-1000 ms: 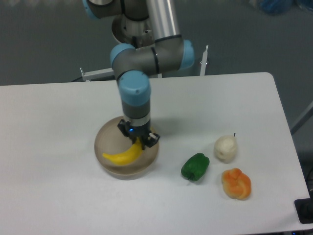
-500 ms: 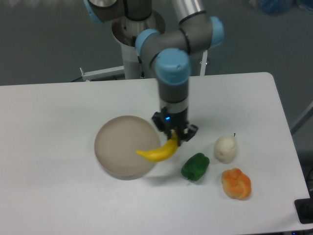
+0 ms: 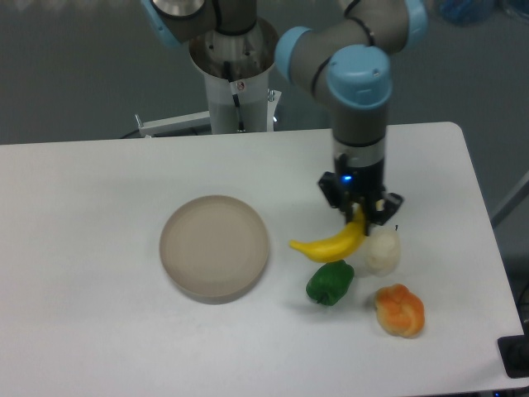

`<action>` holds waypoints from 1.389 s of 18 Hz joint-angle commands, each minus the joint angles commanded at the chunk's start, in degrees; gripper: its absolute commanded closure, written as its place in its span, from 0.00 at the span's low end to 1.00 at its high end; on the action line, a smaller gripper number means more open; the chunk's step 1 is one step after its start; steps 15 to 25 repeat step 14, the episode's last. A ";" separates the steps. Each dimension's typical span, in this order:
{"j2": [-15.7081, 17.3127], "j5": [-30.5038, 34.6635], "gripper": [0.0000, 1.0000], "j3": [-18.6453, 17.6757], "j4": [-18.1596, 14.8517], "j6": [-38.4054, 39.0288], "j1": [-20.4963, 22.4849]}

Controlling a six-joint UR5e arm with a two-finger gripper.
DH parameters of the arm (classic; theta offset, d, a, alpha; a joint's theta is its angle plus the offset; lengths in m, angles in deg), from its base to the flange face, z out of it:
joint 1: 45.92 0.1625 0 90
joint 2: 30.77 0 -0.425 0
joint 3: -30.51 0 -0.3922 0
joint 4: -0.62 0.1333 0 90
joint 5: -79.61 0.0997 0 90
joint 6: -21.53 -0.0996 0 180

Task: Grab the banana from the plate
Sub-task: 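Carry the banana away from the plate toward the white pear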

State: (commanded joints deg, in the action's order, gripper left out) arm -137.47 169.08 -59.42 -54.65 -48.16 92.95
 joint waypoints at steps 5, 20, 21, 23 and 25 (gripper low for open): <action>-3.51 0.09 0.65 4.75 -0.89 -0.54 0.00; -5.46 1.67 0.65 7.48 -0.63 -0.63 -0.17; -5.46 1.67 0.65 7.48 -0.63 -0.63 -0.17; -5.46 1.67 0.65 7.48 -0.63 -0.63 -0.17; -5.46 1.67 0.65 7.48 -0.63 -0.63 -0.17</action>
